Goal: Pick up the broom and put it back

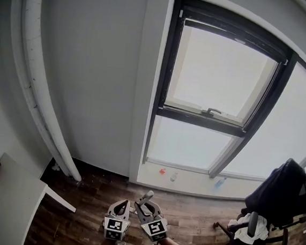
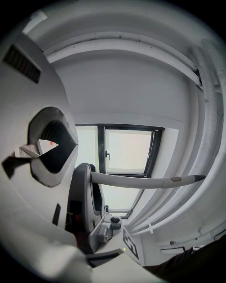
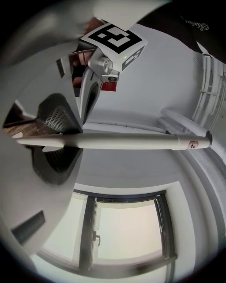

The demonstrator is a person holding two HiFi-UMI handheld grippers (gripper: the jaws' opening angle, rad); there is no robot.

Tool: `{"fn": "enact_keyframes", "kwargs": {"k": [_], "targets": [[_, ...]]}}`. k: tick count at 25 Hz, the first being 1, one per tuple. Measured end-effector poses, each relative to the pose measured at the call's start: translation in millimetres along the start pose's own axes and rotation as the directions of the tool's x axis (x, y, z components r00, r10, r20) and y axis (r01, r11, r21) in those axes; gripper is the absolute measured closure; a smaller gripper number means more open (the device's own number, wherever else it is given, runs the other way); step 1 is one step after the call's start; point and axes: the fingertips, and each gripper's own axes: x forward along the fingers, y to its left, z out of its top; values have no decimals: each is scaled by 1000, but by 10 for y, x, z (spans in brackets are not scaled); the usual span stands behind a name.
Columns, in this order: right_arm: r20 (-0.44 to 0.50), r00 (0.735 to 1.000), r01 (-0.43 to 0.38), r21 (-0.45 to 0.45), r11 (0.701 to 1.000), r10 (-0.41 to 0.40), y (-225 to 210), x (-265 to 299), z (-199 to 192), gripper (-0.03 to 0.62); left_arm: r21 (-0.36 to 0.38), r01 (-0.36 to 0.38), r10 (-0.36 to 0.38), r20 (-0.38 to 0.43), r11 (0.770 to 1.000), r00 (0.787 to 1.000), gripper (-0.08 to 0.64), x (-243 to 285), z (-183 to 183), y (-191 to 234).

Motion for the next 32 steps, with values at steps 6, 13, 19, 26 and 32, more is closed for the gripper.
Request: {"fn": "enact_keyframes", "kwargs": {"k": [6, 13, 19, 26, 32], "targets": [[-6, 1000, -3, 22, 1000, 3, -19, -96, -65, 491, -109, 1, 4, 45, 994, 999, 558, -32, 21, -71], [-24, 999, -41, 42, 998, 42, 28, -122, -154, 491, -106, -43, 44, 5, 993, 999, 559, -100, -79, -137], [-34, 994, -108, 18, 994, 108, 253, 25, -173, 491, -115, -112, 112, -4, 987, 994, 558, -284, -211, 103], [-94, 983, -161, -25, 987, 158, 476, 302, -326, 491, -171, -206, 210, 3, 963, 978, 558, -664, -327, 496], [-111, 959, -265, -38, 963, 260, 944, 567, -399, 491, -235, -277, 285, -2, 932, 959, 558, -1020, -537, 803]]}}
